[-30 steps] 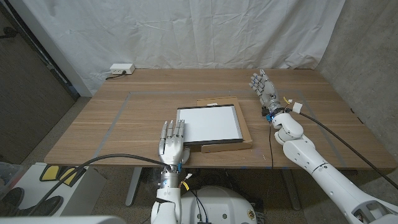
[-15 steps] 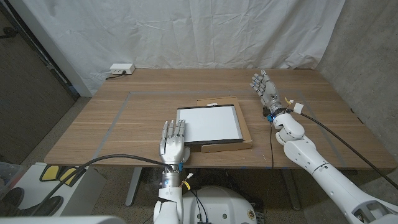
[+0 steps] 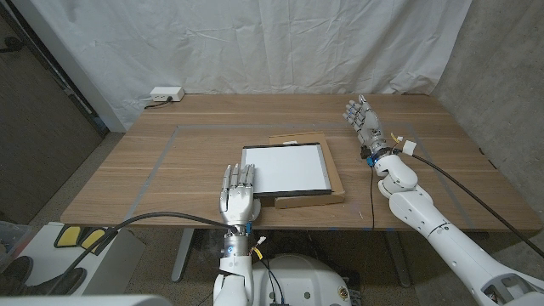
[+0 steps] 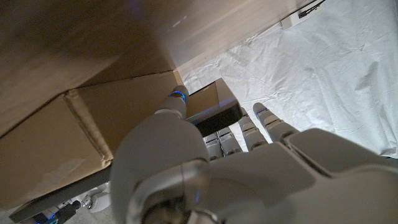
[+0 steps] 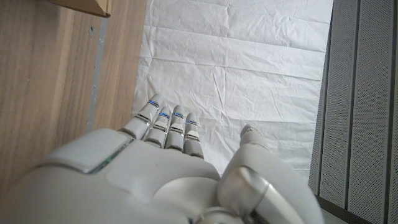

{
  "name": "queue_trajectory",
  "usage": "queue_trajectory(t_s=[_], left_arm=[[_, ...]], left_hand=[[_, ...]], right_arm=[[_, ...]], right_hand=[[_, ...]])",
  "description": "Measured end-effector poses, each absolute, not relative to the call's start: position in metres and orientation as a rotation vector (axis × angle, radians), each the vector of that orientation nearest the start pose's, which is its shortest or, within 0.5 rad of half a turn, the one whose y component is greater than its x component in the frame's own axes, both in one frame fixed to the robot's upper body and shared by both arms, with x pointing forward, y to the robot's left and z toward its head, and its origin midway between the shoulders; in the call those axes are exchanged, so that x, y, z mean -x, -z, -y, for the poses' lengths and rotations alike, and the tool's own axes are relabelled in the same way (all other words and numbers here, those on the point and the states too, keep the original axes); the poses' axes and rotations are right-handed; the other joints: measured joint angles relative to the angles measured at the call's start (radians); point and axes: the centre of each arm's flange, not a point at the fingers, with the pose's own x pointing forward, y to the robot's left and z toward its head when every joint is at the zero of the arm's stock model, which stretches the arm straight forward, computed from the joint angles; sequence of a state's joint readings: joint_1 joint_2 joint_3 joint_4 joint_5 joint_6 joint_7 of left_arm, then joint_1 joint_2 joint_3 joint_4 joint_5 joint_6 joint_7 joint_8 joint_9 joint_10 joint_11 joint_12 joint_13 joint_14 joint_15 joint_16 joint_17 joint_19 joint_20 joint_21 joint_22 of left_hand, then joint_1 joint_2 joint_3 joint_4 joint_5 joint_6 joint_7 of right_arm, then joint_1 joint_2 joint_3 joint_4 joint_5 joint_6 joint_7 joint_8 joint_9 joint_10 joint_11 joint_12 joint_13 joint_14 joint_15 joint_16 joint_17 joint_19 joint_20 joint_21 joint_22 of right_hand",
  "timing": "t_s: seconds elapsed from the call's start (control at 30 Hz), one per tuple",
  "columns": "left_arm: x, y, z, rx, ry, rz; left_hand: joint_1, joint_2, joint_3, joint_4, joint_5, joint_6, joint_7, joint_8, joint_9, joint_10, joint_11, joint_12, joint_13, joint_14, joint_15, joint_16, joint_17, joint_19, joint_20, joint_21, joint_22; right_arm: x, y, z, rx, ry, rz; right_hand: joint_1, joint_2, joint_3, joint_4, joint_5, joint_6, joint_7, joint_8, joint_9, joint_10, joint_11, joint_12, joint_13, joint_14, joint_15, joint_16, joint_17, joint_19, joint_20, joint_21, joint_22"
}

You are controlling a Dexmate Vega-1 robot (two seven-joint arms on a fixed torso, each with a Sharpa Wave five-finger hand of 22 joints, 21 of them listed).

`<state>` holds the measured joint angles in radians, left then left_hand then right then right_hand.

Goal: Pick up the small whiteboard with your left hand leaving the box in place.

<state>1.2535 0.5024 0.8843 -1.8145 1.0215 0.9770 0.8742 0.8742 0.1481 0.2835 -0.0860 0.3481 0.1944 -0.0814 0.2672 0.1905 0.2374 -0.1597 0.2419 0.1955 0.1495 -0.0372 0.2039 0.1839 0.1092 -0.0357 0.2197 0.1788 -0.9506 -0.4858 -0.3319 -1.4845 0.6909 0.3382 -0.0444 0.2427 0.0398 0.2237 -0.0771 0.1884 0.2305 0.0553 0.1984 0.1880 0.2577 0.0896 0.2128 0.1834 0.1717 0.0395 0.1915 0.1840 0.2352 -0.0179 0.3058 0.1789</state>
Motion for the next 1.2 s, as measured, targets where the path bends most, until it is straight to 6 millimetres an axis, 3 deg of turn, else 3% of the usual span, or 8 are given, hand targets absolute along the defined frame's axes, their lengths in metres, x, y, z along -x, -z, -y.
queue_trajectory(t_s=[0.5,0.87,1.2], left_arm=[[-0.4583,0.2058,-0.1386,-1.439,-0.787,0.648],[-0.4577,0.2067,-0.1390,-1.429,-0.789,0.654],[-0.4555,0.2068,-0.1399,-1.406,-0.798,0.654]], left_hand=[[0.021,0.046,0.053,0.015,-0.059,0.053,0.021,0.000,0.000,0.046,0.012,0.000,0.000,0.055,-0.003,0.003,0.000,0.046,0.000,0.007,0.000],[0.025,0.051,0.095,0.038,-0.097,0.093,0.017,0.000,0.000,0.083,0.012,0.000,-0.004,0.092,-0.005,0.004,0.002,0.077,-0.002,0.019,0.000],[0.033,0.043,0.166,0.066,-0.160,0.239,0.009,0.016,-0.005,0.223,-0.008,0.017,-0.008,0.246,-0.006,0.022,-0.002,0.210,-0.005,0.061,0.002]], right_arm=[[-0.6144,0.0205,0.2698,-0.178,-0.212,0.695],[-0.6134,0.0218,0.2722,-0.181,-0.210,0.697],[-0.6108,0.0202,0.2723,-0.182,-0.214,0.704]], right_hand=[[0.000,0.000,0.000,0.000,0.000,0.000,0.000,0.000,0.000,0.002,0.001,0.000,0.000,0.000,0.000,0.000,0.000,0.000,0.000,0.000,0.000],[0.000,0.000,-0.001,0.000,0.000,0.000,0.000,0.000,0.000,0.005,-0.002,0.000,0.000,0.000,0.000,0.000,0.000,0.000,0.000,-0.007,0.000],[0.000,0.000,-0.004,-0.004,0.000,0.000,0.000,0.000,0.000,0.005,-0.002,0.000,0.000,0.007,0.003,0.000,0.000,0.000,0.000,-0.007,0.000]])
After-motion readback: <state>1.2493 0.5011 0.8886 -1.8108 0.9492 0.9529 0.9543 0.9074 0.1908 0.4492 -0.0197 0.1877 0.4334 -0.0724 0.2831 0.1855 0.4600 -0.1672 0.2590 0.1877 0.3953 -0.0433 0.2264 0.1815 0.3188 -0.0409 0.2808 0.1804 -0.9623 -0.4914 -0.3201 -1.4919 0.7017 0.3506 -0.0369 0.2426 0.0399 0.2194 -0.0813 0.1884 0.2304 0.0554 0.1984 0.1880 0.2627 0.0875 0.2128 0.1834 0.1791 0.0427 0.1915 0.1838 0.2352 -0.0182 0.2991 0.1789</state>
